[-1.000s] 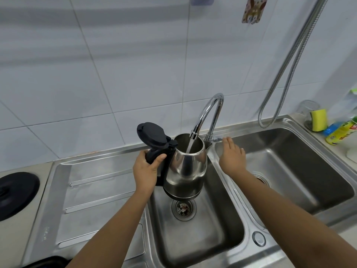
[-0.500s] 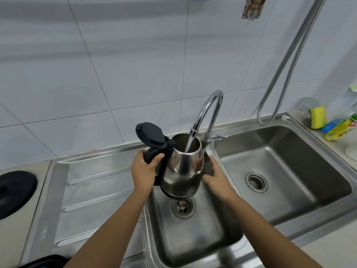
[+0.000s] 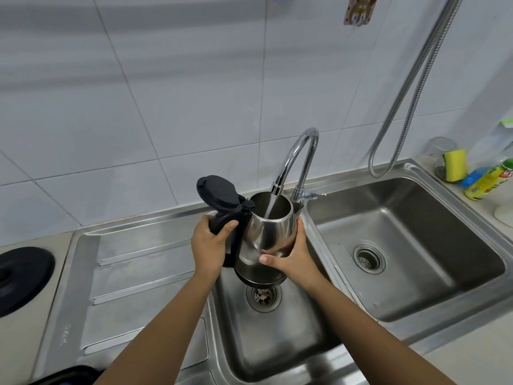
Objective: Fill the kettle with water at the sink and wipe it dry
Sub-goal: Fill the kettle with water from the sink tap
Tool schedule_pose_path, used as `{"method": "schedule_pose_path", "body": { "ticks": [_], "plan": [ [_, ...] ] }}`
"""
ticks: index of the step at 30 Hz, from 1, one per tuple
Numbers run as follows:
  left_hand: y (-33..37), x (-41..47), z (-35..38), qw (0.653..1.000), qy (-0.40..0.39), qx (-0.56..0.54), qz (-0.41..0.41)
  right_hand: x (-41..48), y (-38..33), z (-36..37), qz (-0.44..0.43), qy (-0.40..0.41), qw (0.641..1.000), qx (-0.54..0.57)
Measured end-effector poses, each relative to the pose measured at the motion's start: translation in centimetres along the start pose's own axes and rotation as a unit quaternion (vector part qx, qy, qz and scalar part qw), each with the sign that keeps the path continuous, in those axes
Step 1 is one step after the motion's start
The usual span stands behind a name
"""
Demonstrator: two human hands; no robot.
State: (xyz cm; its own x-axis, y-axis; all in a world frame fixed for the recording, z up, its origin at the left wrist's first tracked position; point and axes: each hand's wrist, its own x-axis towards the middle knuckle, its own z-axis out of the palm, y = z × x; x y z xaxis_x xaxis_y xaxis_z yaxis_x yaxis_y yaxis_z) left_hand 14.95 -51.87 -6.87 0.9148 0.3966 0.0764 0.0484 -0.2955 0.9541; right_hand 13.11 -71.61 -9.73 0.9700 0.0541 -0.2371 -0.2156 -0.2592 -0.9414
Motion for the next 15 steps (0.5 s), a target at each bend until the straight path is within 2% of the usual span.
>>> {"method": "schedule_pose_path", "body": {
  "ticks": [15],
  "plan": [
    [0.33,0.38,-0.13,1.0,0.008,-0.005,-0.008,0.42,-0.64,0.36,-0.034,0.024,0.999,-0.016]
  ]
}}
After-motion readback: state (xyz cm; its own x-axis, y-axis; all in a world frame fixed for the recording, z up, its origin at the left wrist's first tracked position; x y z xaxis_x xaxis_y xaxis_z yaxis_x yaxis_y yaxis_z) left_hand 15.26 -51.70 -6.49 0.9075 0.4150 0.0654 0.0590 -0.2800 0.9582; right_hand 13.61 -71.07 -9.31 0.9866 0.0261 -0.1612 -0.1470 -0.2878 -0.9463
